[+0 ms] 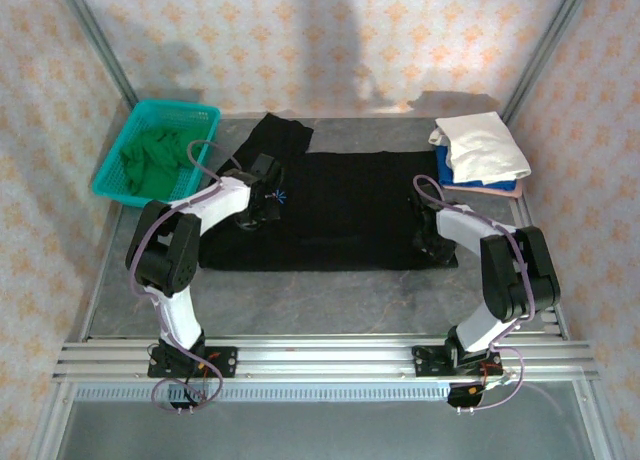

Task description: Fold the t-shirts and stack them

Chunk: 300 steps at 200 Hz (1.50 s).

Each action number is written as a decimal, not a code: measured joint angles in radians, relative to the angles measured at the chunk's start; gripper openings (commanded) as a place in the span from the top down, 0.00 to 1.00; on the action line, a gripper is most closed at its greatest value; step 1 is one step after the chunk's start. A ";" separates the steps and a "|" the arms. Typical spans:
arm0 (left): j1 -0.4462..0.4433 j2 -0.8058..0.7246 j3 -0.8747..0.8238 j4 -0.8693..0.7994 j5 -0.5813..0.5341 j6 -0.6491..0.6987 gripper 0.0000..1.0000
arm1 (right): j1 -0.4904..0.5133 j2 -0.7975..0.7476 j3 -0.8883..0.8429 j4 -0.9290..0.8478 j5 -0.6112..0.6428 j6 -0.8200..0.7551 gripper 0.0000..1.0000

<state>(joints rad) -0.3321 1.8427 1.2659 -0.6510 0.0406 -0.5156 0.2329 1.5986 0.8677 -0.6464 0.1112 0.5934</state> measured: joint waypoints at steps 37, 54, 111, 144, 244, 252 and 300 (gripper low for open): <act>0.000 0.000 0.003 -0.015 -0.005 0.019 0.76 | 0.000 0.000 0.000 0.000 0.001 -0.003 0.53; 0.000 0.000 0.003 -0.018 -0.011 0.019 0.69 | 0.000 0.000 0.000 0.000 0.001 -0.003 0.53; 0.016 -0.082 -0.155 0.001 -0.031 0.018 0.40 | 0.000 -0.006 0.000 -0.008 0.016 -0.007 0.53; 0.072 -0.201 -0.303 0.008 -0.048 0.011 0.35 | -0.001 -0.018 -0.010 -0.016 0.027 -0.007 0.53; -0.079 -0.312 -0.304 0.053 -0.045 -0.045 0.36 | -0.001 -0.018 -0.020 -0.015 0.027 -0.007 0.53; -0.079 -0.295 -0.299 0.056 -0.045 -0.049 0.36 | -0.001 -0.018 -0.020 -0.014 0.027 -0.007 0.53; -0.079 -0.195 -0.267 0.087 -0.025 -0.063 0.41 | -0.001 -0.031 -0.034 -0.006 0.027 -0.007 0.53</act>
<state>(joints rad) -0.4107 1.6478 0.9989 -0.5636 0.0154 -0.5789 0.2317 1.5681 0.8341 -0.6521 0.1383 0.5861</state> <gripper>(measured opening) 0.603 0.471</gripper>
